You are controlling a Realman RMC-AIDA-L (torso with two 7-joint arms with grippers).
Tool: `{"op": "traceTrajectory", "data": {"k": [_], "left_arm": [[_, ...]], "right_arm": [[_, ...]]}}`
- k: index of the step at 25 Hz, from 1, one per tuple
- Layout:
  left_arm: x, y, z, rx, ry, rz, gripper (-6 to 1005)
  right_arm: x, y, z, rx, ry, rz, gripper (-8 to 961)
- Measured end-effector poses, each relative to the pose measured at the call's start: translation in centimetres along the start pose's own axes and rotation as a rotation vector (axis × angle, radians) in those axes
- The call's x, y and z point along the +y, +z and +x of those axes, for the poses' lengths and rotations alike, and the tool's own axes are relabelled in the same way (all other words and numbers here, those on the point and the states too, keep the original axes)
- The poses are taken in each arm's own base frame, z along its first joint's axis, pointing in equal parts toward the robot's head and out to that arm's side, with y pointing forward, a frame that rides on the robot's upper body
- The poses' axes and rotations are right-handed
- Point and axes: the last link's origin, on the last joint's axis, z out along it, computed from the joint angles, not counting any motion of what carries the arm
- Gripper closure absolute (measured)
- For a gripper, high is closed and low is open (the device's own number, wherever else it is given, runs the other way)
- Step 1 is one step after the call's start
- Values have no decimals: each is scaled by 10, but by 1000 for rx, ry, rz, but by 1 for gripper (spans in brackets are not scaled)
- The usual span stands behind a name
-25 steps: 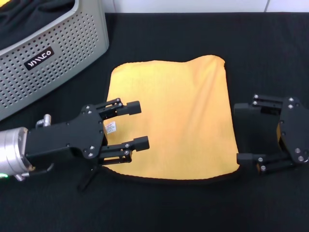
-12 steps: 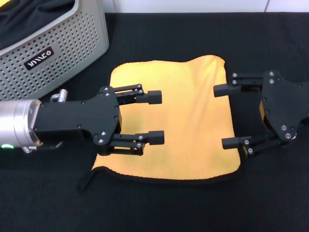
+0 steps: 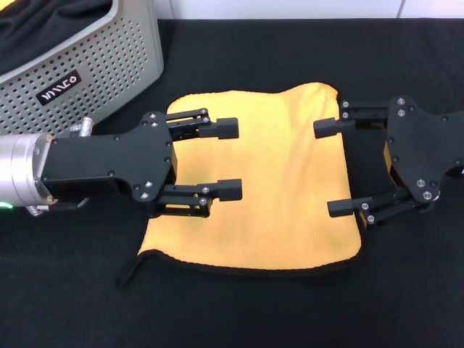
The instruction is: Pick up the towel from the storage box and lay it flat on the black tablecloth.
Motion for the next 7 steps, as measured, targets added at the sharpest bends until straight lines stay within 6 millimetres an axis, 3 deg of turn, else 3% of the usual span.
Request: {"op": "traceTrajectory", "data": {"k": [7], "left_arm": [[0,-2,1,2,-12,6,213]], "right_arm": [[-5,2,0,9,-10,20,67]]}}
